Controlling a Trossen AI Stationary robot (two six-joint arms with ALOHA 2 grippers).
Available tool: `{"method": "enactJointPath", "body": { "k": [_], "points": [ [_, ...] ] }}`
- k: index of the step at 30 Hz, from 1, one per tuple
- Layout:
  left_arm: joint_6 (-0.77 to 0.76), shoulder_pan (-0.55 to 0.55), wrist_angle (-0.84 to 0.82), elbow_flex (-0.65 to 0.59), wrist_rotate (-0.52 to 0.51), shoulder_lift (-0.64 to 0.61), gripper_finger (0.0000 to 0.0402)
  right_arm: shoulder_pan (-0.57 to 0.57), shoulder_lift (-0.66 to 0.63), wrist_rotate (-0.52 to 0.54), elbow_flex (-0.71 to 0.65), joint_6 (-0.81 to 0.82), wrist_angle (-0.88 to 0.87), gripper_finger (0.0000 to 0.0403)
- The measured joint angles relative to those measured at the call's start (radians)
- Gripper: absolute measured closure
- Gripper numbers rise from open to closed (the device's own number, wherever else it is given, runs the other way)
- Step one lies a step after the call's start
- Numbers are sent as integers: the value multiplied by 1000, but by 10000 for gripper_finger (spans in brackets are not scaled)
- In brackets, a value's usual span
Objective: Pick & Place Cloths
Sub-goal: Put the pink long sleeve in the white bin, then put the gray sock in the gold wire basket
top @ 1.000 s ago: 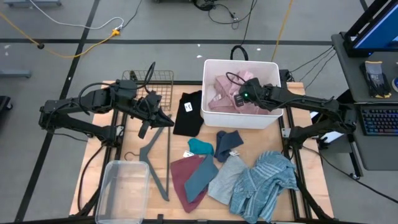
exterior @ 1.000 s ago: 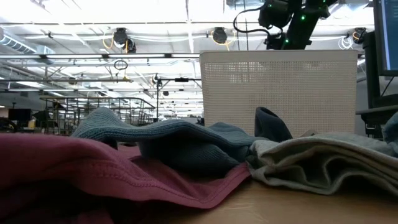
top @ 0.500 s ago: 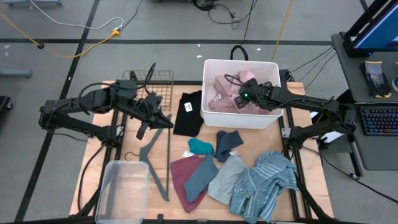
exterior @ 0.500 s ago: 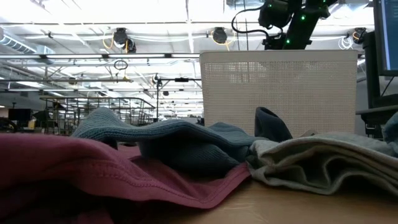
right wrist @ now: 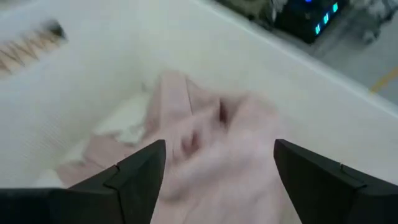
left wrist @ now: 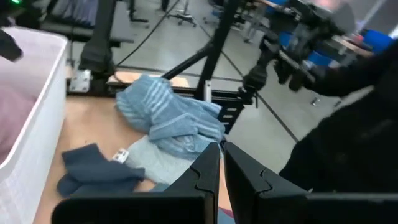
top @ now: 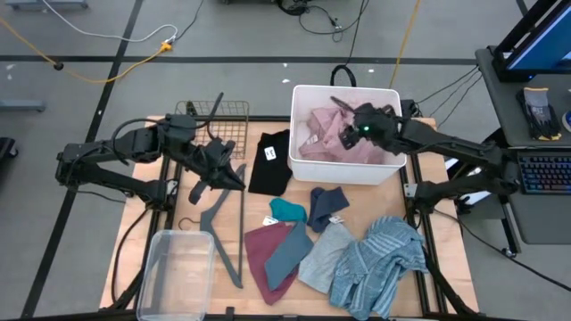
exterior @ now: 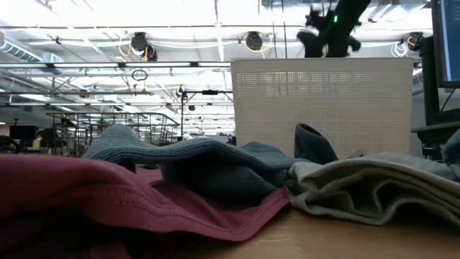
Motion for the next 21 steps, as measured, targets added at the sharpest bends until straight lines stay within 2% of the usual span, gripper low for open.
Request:
{"method": "enactJointPath", "body": {
  "k": [4,7,13,18,21],
  "points": [
    [39,0,-2,0,4,-17,380,27,-62,-4,62,-19,2,119],
    [59,0,8,-9,17,-33,380,45,-121,-58,79,-19,6,125],
    [50,1,102,-105,28,-93,380,92,-225,-290,79,-19,22,145],
    [23,7,232,-228,26,-173,380,164,-271,-442,59,-24,39,170],
    [-19,15,260,-307,-33,-228,380,213,-286,-499,37,-27,55,187]
  ]
}}
